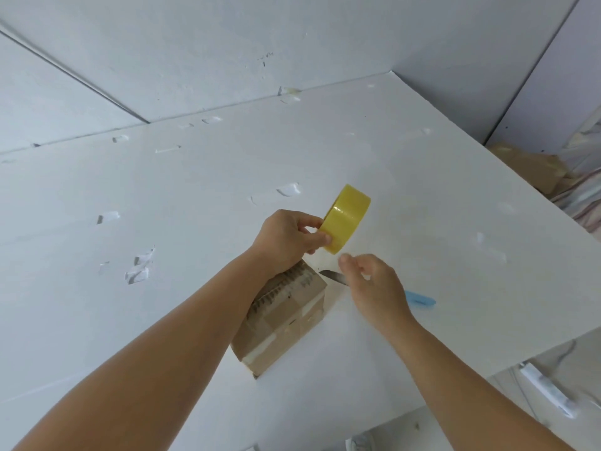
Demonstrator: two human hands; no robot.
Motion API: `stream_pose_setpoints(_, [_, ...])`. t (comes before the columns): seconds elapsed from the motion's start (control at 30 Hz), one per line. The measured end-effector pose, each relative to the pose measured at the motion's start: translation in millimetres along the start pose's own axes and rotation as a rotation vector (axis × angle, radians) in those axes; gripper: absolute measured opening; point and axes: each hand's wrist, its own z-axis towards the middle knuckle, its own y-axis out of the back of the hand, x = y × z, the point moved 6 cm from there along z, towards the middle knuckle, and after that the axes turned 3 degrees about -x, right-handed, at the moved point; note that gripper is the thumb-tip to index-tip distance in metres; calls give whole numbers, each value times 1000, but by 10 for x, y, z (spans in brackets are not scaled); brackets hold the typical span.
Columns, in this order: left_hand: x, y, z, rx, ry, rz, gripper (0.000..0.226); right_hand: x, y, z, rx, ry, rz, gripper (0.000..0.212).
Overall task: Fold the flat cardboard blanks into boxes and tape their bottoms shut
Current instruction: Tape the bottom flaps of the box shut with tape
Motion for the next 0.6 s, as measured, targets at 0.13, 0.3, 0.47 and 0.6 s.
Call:
stream_pose_setpoints(0.13, [-1,-2,-17,-8,24,-29,11,278,-298,-135,172,-232,398,53])
stream_pose_setpoints(0.3, [-12,31,-24,-97,63,-84,8,297,-473,-189,89,-356,655,35])
stream_pose_setpoints(0.47, [-51,152,-66,-224,80,-257,13,284,-459,-201,47,-362,641,26])
stream_pose_setpoints(0.6, [-86,366,-237,-326,35,-340,14,292,-443,-223,65,-359,630,23])
